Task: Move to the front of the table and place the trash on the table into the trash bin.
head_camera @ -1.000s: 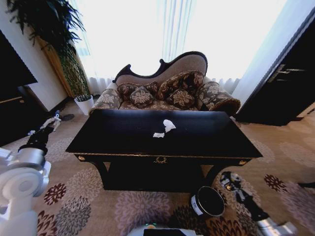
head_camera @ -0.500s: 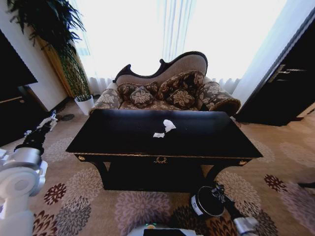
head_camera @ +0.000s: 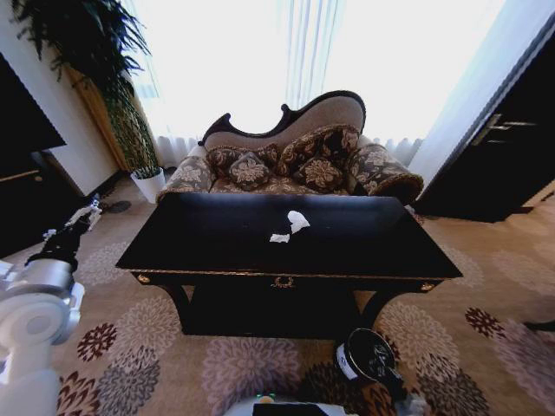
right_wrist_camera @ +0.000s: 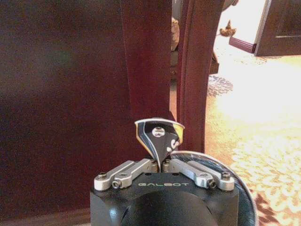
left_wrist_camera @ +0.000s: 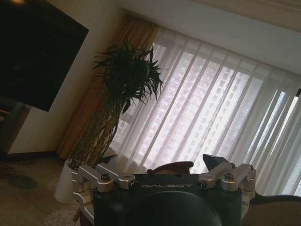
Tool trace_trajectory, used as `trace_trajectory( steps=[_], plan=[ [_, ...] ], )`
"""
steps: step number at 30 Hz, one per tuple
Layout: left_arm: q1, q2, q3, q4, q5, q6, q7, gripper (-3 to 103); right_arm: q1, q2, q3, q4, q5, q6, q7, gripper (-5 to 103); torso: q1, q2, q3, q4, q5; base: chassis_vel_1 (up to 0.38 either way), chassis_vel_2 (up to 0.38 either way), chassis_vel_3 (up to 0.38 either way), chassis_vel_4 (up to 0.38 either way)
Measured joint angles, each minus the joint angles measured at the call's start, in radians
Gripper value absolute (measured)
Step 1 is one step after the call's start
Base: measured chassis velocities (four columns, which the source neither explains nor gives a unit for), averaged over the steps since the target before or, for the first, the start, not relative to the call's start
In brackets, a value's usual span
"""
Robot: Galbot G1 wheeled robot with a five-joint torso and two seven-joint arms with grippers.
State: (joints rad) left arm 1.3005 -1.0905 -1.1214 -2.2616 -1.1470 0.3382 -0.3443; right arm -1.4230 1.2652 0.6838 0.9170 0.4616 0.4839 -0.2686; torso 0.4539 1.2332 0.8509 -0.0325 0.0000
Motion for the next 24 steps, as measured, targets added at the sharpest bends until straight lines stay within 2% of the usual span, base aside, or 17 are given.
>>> trace_trajectory(
  steps=[6,10,13,17,24],
  plan=[
    [-0.003,0.002,0.013,-0.01,0.001,0.0,-0.001,100,0.045,-0.001,-0.025,-0.009,-0.024,0.01,0.038,0,0.0,0.0,0.0,0.0001,-0.0001,0.0,0.0,0.0,0.0],
    [-0.014,0.007,0.033,-0.003,0.005,0.0,-0.001,100,0.076,-0.011,-0.024,-0.052,-0.071,0.029,0.064,0,0.0,0.0,0.0,0.0003,-0.0001,0.0,0.0,0.0,0.0],
    [-0.018,0.013,0.051,0.009,0.008,0.0,0.0,100,0.104,-0.015,-0.012,-0.091,-0.114,0.034,0.097,0,0.0,0.0,0.0,-0.0003,-0.0003,0.0,0.0,0.0,0.0],
    [-0.019,0.018,0.052,0.021,0.011,0.0,0.001,100,0.147,-0.018,-0.006,-0.141,-0.159,0.034,0.149,0,0.0,0.0,0.0,0.0003,-0.0002,0.0,0.0,0.0,0.0],
    [-0.025,0.028,0.046,0.041,0.01,-0.001,0.003,100,0.2,-0.006,-0.013,-0.197,-0.15,0.013,0.206,0,0.0,0.0,0.0,0.0002,-0.0002,0.0,0.0,0.0,0.0]
  ],
)
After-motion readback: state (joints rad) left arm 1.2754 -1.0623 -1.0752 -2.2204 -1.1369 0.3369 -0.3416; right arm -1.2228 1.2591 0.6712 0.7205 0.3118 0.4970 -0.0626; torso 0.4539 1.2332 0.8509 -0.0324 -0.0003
